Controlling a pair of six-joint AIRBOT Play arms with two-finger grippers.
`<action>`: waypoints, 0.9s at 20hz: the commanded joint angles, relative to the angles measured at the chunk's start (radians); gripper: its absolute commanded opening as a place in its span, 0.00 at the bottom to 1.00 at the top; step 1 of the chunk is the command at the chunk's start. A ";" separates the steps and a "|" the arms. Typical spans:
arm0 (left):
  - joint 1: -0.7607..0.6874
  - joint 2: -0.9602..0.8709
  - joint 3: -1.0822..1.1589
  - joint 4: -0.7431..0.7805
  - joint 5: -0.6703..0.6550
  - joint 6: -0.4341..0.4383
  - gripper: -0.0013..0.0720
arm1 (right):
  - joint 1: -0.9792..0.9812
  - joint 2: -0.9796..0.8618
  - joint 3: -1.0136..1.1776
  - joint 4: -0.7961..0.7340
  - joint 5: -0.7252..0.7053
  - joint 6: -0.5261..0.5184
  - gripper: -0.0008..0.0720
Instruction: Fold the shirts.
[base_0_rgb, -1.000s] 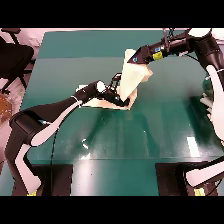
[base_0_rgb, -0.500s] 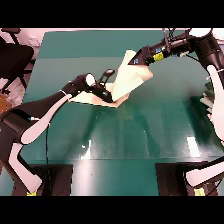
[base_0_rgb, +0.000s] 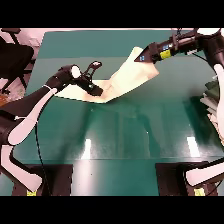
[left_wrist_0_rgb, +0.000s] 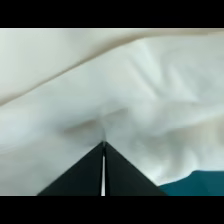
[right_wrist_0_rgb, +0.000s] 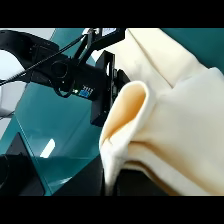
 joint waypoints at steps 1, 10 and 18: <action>-0.017 0.008 0.001 -0.038 0.032 0.018 0.05 | -0.048 0.034 0.001 0.000 0.018 0.006 0.03; -0.229 -0.027 0.002 -0.143 0.317 0.009 0.05 | -0.185 0.107 -0.001 0.000 0.092 0.008 0.03; -0.346 -0.112 0.006 -0.323 0.465 0.012 0.05 | -0.208 0.111 -0.076 0.005 0.117 0.007 0.03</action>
